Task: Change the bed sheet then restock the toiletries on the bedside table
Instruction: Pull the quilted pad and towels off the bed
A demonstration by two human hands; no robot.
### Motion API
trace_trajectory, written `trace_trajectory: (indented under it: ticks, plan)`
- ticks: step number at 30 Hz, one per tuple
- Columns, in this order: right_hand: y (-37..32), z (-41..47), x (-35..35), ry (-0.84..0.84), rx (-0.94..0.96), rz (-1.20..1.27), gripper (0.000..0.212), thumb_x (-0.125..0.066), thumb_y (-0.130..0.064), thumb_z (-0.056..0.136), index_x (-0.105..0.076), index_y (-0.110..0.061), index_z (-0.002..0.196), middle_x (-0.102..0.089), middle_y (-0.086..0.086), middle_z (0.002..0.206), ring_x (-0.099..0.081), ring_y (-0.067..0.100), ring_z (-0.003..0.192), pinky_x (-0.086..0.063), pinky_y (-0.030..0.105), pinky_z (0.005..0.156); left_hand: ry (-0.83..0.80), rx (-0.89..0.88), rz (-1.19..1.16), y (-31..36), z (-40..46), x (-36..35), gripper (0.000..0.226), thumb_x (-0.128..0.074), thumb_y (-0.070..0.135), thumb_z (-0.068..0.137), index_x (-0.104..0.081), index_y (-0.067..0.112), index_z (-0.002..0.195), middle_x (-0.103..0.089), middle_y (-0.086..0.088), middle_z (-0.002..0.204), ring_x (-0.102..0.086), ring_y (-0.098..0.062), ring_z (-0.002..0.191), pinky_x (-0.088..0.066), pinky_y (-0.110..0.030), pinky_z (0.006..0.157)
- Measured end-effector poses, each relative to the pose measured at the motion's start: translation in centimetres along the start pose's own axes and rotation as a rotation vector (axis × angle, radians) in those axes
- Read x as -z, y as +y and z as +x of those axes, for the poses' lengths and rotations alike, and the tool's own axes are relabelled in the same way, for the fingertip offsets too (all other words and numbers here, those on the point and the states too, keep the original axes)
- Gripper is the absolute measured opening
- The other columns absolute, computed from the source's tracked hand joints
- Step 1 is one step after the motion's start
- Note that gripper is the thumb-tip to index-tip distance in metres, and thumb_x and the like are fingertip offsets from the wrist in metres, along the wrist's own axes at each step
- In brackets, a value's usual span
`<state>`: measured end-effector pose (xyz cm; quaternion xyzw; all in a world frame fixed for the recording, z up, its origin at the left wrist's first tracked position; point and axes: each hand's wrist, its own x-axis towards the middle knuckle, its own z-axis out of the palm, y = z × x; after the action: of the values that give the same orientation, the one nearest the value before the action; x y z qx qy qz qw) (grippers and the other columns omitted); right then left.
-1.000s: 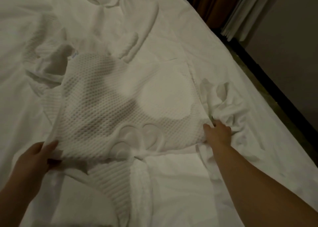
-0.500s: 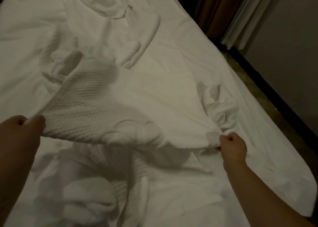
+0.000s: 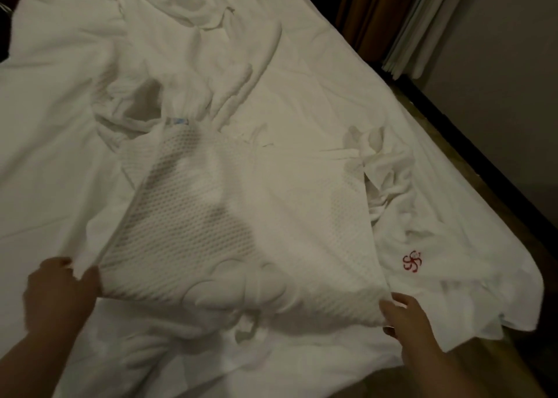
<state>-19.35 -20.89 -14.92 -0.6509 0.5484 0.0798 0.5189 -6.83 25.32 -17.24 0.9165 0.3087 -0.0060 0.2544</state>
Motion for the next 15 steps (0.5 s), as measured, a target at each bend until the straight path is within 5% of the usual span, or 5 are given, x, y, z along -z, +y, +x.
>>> trace_trajectory:
  ticks: [4,9,12,15]
  plan:
    - [-1.8,-0.4,-0.6,-0.137,-0.020,0.051,0.032,-0.056,-0.011,0.092,-0.053,-0.001,0.122,-0.056,0.011,0.100,-0.053,0.027,0.090,-0.048,0.036,0.077,0.159,-0.581,0.067,6.8,-7.0,-0.9,0.053,-0.061,0.032,0.080,-0.053,-0.005,0.118,-0.055,-0.031,0.110,-0.051,-0.045,0.101,-0.041,-0.051,0.087]
    - [-5.2,-1.6,-0.9,-0.360,-0.042,0.159,0.012,-0.053,-0.003,0.087,-0.060,-0.006,0.096,-0.064,0.013,0.093,-0.059,0.028,0.086,-0.050,0.036,0.068,-0.225,-1.197,-0.031,14.2,-18.9,-7.4,0.083,-0.051,0.066,0.064,-0.044,0.011,0.125,-0.062,-0.011,0.116,-0.051,-0.022,0.107,-0.036,-0.030,0.093]
    - [-7.0,-0.9,-0.6,-0.519,-0.050,0.161,0.015,-0.050,-0.003,0.084,-0.065,-0.002,0.085,-0.068,0.012,0.077,-0.061,0.025,0.077,-0.048,0.034,0.065,-0.374,-1.182,0.084,18.3,-25.4,-10.4,0.103,-0.071,0.068,0.048,-0.045,0.012,0.130,-0.063,-0.002,0.117,-0.062,-0.018,0.101,-0.053,-0.032,0.086]
    - [-8.7,1.1,-0.6,-0.565,-0.073,0.110,0.014,-0.053,-0.008,0.083,-0.063,-0.003,0.091,-0.066,0.011,0.082,-0.061,0.024,0.077,-0.047,0.032,0.061,-0.357,-1.026,-0.006,21.5,-26.9,-11.8,0.071,-0.083,0.047,0.043,-0.062,0.017,0.104,-0.065,0.007,0.083,-0.061,-0.010,0.068,-0.049,-0.022,0.059]
